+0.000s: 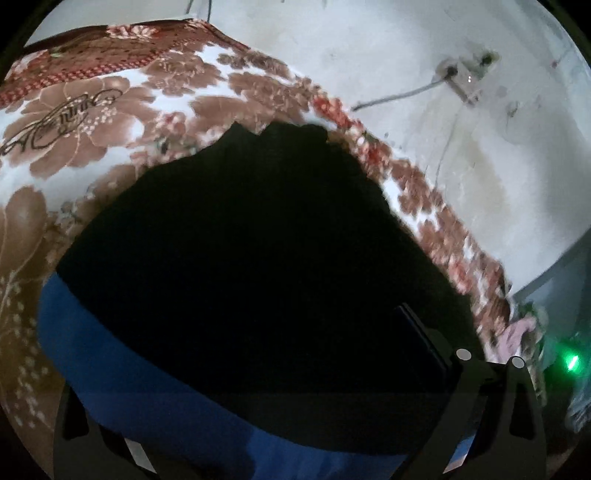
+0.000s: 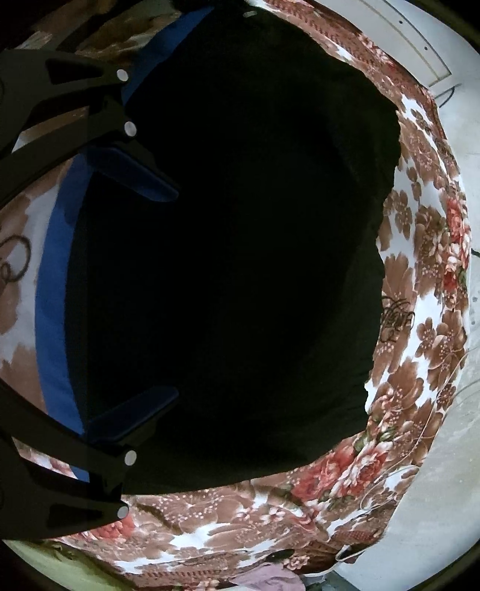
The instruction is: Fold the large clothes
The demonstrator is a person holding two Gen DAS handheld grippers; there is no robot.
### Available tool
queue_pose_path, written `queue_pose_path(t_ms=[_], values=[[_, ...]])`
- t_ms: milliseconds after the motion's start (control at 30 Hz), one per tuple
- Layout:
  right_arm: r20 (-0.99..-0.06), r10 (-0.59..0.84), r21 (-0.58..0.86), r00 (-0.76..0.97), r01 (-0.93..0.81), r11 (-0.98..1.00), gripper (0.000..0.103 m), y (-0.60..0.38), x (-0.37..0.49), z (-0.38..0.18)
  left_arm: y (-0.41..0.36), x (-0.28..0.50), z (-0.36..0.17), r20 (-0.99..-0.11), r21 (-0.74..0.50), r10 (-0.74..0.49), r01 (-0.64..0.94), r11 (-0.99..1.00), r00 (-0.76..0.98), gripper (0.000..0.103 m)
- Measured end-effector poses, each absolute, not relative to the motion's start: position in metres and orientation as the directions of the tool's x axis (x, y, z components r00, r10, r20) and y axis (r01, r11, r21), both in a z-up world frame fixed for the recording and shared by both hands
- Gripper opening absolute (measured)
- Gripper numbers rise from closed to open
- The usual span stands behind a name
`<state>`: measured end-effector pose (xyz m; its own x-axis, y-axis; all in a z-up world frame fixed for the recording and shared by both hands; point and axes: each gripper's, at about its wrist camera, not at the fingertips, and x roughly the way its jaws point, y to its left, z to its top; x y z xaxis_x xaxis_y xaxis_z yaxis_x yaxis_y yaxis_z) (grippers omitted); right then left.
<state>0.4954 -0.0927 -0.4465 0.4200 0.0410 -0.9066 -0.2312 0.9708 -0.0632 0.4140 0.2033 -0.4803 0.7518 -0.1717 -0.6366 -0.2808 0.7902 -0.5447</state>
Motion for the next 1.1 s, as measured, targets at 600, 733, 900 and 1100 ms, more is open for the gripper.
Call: queue_pose_path(t_ms=[600, 733, 900, 1100], values=[[-0.926, -0.048, -0.162, 0.375, -0.278, 0.947, 0.098, -0.045, 0.513, -0.454, 0.207, 0.429, -0.454, -0.705, -0.494, -0.218, -0.246, 0.834, 0.675, 0.013], [-0.929, -0.059, -0.161, 0.366, -0.256, 0.953, 0.098, -0.041, 0.519, -0.471, 0.192, 0.429, -0.425, -0.689, -0.435, -0.196, -0.182, 0.882, 0.698, 0.012], [-0.932, -0.053, -0.15, 0.357, -0.252, 0.956, 0.099, -0.037, 0.524, -0.49, 0.189, 0.432, -0.417, -0.694, -0.414, -0.184, -0.177, 0.893, 0.696, 0.012], [-0.941, 0.004, -0.112, 0.338, -0.322, 0.94, 0.098, -0.05, 0.522, -0.477, 0.156, 0.437, -0.385, -0.672, -0.338, -0.138, -0.135, 0.931, 0.728, 0.012]])
